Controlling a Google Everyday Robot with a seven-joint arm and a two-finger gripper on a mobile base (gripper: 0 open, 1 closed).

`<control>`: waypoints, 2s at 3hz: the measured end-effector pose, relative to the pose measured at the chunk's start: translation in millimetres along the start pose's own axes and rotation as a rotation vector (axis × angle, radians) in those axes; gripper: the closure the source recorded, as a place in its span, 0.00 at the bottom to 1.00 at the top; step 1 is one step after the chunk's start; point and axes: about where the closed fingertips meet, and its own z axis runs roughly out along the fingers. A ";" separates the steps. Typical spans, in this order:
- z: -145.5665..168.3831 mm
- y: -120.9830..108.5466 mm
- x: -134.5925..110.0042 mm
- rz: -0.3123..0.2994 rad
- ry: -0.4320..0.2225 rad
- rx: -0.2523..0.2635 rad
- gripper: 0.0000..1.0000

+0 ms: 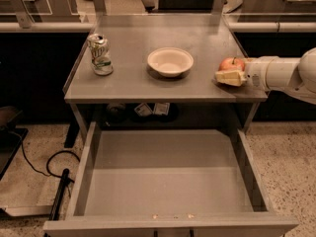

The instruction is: Pick apple from top drawer and place on counter

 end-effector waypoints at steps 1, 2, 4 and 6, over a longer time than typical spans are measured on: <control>-0.1 0.0 -0.1 0.000 0.000 0.000 0.82; -0.1 0.0 -0.1 0.000 0.000 0.000 0.59; 0.0 0.1 -0.2 0.000 0.000 0.000 0.11; 0.1 0.1 -0.2 0.000 0.000 0.000 0.00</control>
Offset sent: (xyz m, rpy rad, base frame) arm 0.0000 0.0000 0.0002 0.0000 0.0000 0.0000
